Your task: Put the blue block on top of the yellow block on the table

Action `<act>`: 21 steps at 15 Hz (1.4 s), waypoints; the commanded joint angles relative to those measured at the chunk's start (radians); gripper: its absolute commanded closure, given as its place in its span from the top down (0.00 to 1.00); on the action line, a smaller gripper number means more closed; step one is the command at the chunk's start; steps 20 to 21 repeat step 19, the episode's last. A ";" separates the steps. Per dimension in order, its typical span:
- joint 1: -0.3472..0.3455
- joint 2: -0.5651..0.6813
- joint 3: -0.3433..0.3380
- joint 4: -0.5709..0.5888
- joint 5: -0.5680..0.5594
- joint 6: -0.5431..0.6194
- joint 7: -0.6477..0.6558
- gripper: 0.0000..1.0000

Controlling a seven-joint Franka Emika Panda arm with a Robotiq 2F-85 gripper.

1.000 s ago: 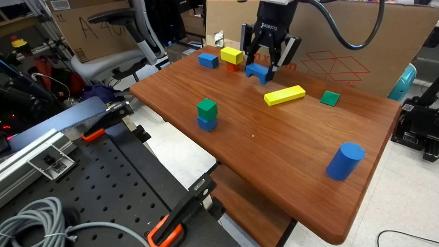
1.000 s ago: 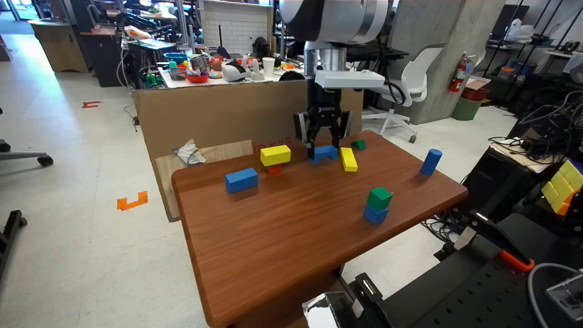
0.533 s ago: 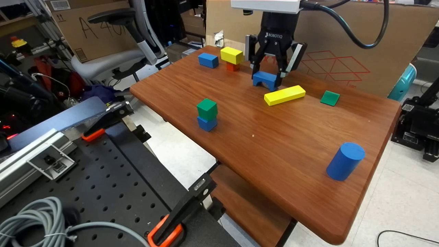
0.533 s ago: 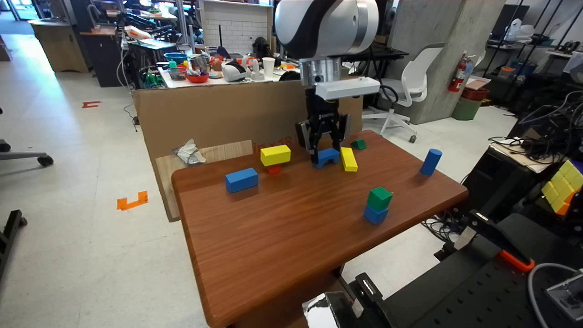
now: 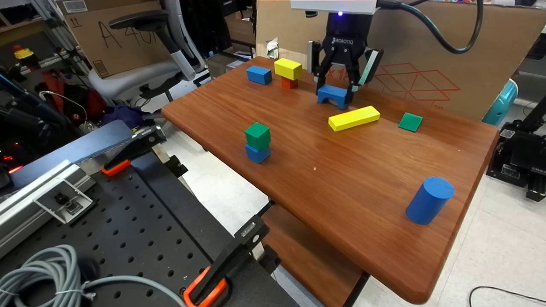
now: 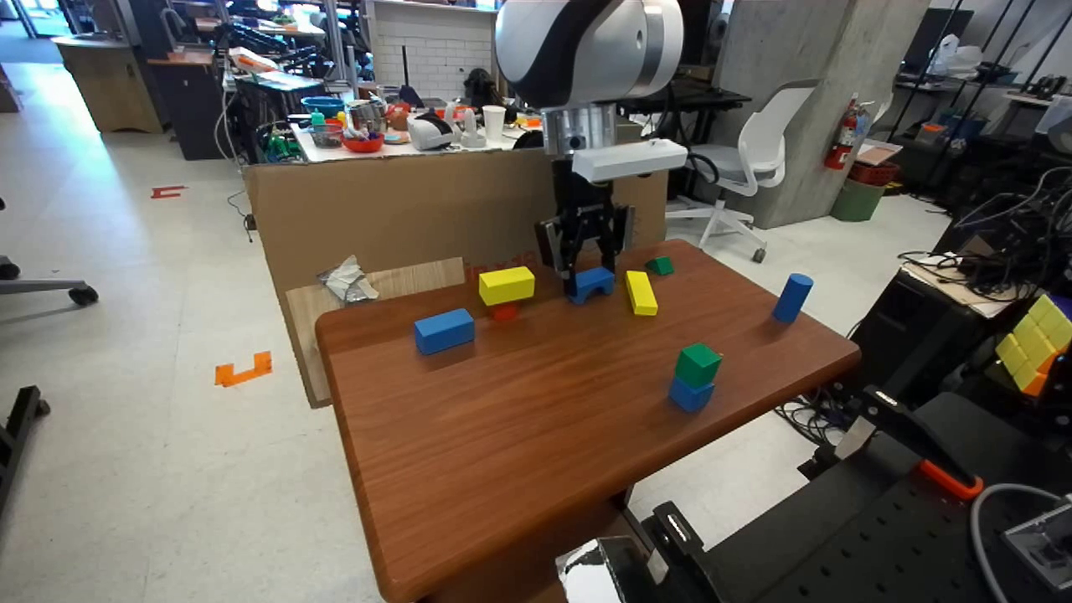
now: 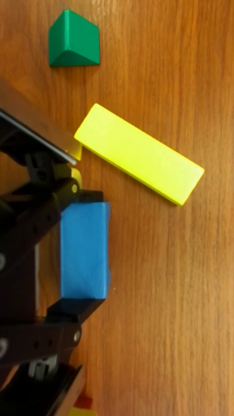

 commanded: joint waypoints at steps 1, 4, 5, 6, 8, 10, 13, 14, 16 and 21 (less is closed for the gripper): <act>-0.004 0.045 0.001 0.070 0.009 -0.032 -0.023 0.92; -0.014 0.032 0.000 0.058 0.022 -0.034 -0.006 1.00; -0.018 0.010 0.001 0.037 0.027 -0.023 -0.001 1.00; -0.019 -0.002 -0.001 0.025 0.029 -0.012 0.008 1.00; -0.018 -0.066 0.000 -0.032 0.035 0.040 0.023 1.00; -0.016 -0.131 0.000 -0.085 0.041 0.097 0.039 1.00; -0.004 -0.233 -0.014 -0.151 0.042 0.094 0.093 1.00; 0.010 -0.251 -0.032 -0.143 0.025 0.012 0.127 1.00; -0.003 -0.197 -0.018 -0.082 0.029 0.033 0.094 1.00; 0.000 -0.233 -0.022 -0.113 0.028 0.012 0.110 1.00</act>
